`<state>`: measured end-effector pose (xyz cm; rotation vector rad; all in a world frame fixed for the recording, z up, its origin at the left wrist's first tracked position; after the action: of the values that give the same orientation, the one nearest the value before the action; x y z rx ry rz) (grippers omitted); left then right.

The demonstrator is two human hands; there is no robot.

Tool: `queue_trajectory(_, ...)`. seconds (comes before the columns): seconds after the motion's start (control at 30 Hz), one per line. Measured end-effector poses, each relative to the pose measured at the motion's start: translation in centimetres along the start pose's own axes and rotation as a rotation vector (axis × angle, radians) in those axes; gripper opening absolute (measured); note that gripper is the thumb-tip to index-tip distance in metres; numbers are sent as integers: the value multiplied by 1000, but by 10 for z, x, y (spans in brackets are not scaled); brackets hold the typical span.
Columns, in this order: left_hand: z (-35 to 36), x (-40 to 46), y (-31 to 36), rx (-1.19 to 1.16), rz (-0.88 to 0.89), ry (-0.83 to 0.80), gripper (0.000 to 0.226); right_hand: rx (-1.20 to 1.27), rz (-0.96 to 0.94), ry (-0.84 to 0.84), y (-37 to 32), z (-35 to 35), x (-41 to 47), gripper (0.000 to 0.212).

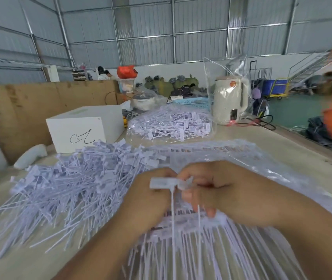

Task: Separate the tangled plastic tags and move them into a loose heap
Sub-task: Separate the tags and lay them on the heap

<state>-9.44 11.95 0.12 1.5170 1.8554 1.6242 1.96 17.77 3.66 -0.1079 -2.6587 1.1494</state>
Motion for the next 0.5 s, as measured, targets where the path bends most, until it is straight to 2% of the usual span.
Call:
queue_trajectory(0.1, -16, 2, 8, -136, -36, 133, 28, -82, 104, -77, 12, 5, 2, 16)
queue_trajectory(0.17, -14, 4, 10, -182, -82, 79, 47, -83, 125, -50, 15, 2, 4, 21)
queue_trajectory(0.2, -9, 3, 13, -168, -76, 21, 50, -74, 135, -41, 17, 0, 4, 21)
queue_trajectory(0.3, 6, -4, 19, 33, -28, -128, 30, -55, 143, -40, 20, 0, 4, 24)
queue_trajectory(0.37, 8, -5, 21, 89, -6, -146, 11, -10, 146, -47, 21, 2, 5, 24)
queue_trajectory(0.5, -4, -2, 22, 41, -5, -53, 19, 94, 204, -130, 25, 5, 5, 31)
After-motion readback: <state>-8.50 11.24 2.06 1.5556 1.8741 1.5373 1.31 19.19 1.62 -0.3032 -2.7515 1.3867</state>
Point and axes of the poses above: each hand's wrist, its own x-axis towards the middle knuckle, its own z-axis out of the palm, y = z × x, the point moved 8 cm from there along x, towards the middle knuckle
